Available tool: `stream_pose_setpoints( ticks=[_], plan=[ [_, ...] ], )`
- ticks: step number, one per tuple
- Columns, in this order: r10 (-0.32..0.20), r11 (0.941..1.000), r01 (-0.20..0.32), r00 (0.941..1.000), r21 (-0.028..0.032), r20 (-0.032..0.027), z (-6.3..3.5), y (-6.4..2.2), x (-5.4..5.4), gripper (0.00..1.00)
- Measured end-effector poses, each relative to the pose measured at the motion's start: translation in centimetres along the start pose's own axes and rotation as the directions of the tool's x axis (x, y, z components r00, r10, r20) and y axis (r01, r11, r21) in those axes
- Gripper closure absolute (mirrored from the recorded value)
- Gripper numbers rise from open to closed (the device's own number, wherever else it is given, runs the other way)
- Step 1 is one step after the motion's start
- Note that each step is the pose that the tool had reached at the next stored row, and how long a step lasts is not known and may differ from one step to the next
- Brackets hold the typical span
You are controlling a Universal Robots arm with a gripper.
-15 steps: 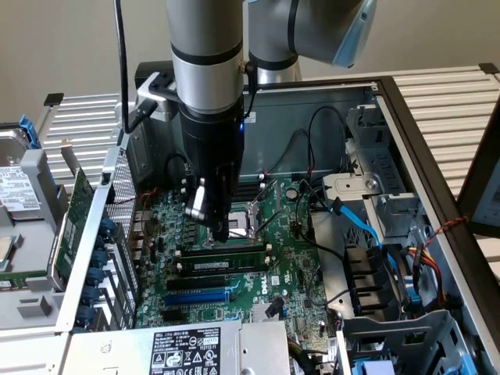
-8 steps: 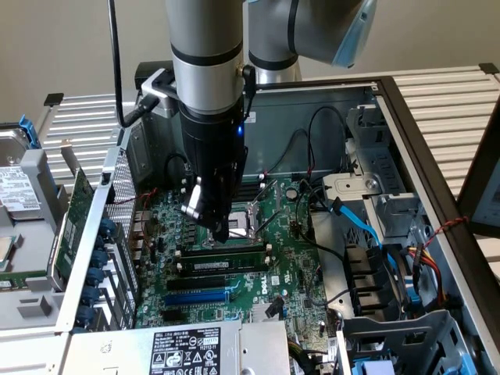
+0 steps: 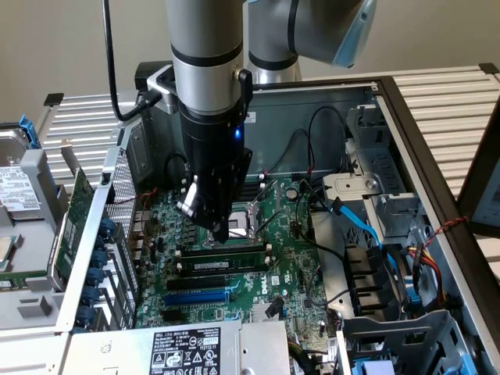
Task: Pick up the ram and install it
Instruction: 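Press down the ram until it locks into place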
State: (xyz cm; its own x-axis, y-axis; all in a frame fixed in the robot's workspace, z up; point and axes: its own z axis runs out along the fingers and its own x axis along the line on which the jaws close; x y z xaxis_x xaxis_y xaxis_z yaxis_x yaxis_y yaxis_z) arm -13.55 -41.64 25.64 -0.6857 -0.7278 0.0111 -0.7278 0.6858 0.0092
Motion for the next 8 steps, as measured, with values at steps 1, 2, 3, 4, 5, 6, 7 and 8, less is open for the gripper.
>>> stream_pose_setpoints(
  ticks=[1,2,3,4,5,6,7,8],
  plan=[
    [0.016,0.9999,-0.016,0.9999,-0.0002,0.0002,0.01,0.0,0.0,0.89],
    [0.032,0.9995,-0.032,0.9995,-0.0004,0.0003,0.01,0.0,0.0,0.89],
    [0.048,0.9988,-0.048,0.9988,-0.0006,0.0005,0.02,0.0,0.0,0.89],
    [0.066,0.9978,-0.066,0.9978,-0.0008,0.0006,0.02,0.0,0.0,0.89],
    [0.082,0.9966,-0.082,0.9966,-0.001,0.0007,0.03,0.0,0.0,0.89],
    [0.098,0.9951,-0.098,0.9951,-0.0012,0.0009,0.03,0.0,0.0,0.89],
    [0.114,0.9934,-0.114,0.9934,-0.0013,0.001,0.04,0.0,0.0,0.89],
    [0.131,0.9914,-0.131,0.9914,-0.0016,0.0011,0.05,0.0,0.0,0.89]
  ],
)
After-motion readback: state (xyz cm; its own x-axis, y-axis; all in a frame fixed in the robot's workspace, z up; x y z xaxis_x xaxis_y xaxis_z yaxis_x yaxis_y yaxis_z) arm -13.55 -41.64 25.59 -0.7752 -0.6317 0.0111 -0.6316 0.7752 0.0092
